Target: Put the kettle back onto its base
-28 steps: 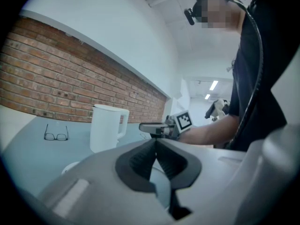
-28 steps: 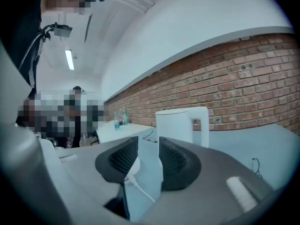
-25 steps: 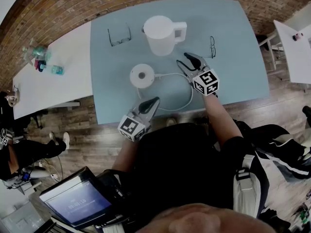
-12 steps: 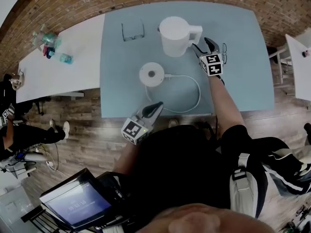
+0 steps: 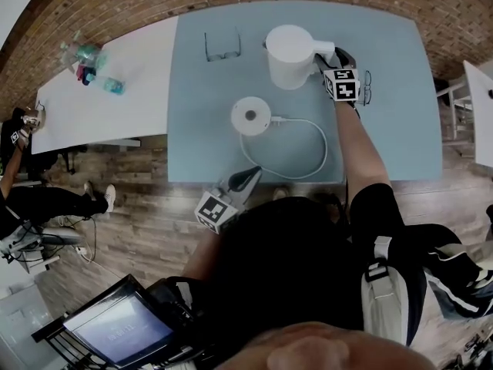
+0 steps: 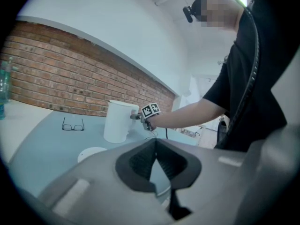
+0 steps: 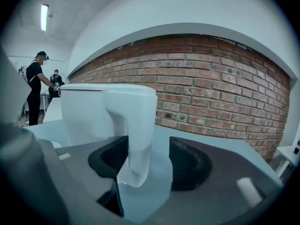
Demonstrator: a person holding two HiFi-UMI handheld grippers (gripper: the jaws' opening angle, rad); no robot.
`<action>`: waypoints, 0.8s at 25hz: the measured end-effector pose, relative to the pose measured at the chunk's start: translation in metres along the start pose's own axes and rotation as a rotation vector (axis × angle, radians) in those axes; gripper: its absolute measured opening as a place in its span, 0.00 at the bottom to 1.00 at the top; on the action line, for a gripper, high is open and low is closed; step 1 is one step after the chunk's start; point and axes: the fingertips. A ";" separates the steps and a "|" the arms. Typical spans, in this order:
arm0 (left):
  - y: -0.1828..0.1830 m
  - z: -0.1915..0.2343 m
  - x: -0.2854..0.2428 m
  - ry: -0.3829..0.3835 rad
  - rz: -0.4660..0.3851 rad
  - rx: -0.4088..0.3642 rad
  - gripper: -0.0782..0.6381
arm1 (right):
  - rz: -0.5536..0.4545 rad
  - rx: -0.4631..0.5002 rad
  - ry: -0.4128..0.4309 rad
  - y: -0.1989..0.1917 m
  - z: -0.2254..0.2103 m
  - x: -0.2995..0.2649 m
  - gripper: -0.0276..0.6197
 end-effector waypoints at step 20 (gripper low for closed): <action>-0.012 0.008 0.032 0.084 0.036 0.020 0.11 | 0.002 -0.029 -0.018 0.011 0.006 -0.026 0.15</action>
Point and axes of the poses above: the fingertips, and each gripper's own axes: x backward along the fingers, z to its left, y out of its top, and after that the axes turned 9 degrees about -x, right-handed
